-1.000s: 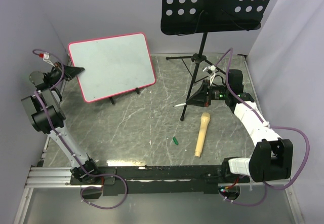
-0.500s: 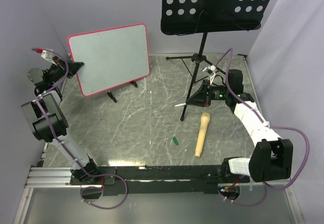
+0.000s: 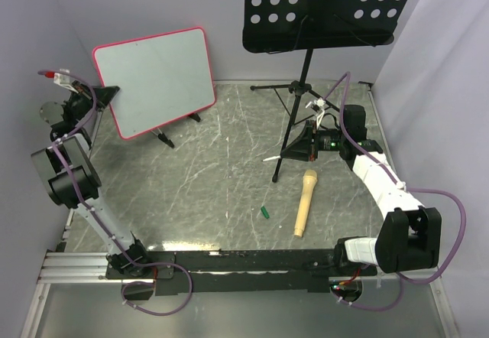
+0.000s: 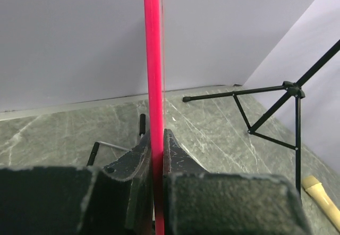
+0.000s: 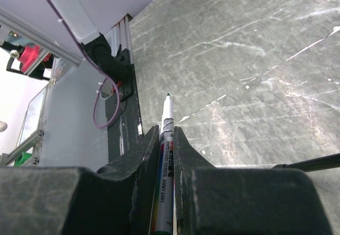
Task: Write a sentence on the whiteboard
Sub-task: Pick up the Whiteboard stand from the Whiteboard stand.
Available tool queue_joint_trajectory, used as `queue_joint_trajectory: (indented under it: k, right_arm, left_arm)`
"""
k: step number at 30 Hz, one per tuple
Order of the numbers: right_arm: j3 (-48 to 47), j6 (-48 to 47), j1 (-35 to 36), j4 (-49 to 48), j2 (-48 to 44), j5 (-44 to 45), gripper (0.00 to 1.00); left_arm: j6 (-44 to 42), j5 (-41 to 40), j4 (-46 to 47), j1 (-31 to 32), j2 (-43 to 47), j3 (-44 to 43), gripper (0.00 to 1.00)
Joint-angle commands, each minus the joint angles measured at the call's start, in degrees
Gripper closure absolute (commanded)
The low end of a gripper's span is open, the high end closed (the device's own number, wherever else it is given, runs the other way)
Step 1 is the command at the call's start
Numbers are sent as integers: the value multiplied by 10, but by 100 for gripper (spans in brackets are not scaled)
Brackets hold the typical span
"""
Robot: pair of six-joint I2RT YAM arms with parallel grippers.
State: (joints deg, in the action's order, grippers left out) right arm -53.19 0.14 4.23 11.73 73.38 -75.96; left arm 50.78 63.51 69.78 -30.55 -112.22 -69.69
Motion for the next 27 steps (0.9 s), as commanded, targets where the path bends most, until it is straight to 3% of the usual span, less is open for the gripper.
queue_joint_trajectory:
  k: [1,5,8,13,17,27]
  right_arm:
    - [-10,-10,-2,-13,3,-10,100]
    - [-10,-8,-2,-14,1,-11,100]
    - [-10,-9,-2,-13,1,-13,100]
    - [-10,-10,-3,-12,-3,-12,100]
    - [-10,-10,-2,-13,-5,-12,100]
    - [-11,-14,-2,-9,-8,-12,100]
  left_arm:
    - [8,-22,113,-2,31,-13,99]
    - [13,-31,110,-4,51,9,99]
    - [9,-63,57,0,63,-1,99]
    - [-103,-122,-63,21,106,3,99]
    - [-81,-134,-43,31,104,8,99]
    - [-102,-217,-166,91,117,5,99]
